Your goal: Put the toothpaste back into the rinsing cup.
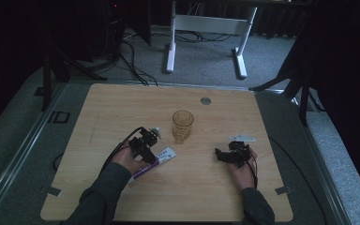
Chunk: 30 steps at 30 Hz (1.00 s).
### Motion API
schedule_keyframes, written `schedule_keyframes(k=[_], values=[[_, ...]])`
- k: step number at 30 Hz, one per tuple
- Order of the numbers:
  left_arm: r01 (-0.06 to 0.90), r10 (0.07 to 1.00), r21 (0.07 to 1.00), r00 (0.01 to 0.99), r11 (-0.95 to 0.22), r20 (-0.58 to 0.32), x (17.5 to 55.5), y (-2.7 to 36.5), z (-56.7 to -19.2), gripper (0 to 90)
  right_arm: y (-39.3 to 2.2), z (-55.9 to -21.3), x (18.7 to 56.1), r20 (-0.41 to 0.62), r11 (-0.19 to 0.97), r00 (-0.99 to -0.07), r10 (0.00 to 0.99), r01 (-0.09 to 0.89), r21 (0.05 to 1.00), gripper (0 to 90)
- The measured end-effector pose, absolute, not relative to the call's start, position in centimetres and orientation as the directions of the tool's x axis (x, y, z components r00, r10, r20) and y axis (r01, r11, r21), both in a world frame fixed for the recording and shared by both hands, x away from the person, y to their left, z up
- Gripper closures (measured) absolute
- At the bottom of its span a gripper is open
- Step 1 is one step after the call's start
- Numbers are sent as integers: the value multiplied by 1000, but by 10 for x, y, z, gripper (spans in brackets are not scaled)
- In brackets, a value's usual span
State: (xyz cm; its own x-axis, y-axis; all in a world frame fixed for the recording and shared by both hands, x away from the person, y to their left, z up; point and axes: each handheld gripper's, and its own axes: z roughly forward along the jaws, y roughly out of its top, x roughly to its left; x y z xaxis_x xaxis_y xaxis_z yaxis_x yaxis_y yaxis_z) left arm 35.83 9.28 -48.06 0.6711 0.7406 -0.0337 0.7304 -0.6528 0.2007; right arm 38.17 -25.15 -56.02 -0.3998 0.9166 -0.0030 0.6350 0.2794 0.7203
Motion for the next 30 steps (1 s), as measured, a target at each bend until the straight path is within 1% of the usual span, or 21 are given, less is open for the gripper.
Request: schedule_keyframes(k=[30], values=[[740,746,160,666,-654,-30,365,88,-493,562,-252,-560,382,-3,279,-400,917,635,720,146]])
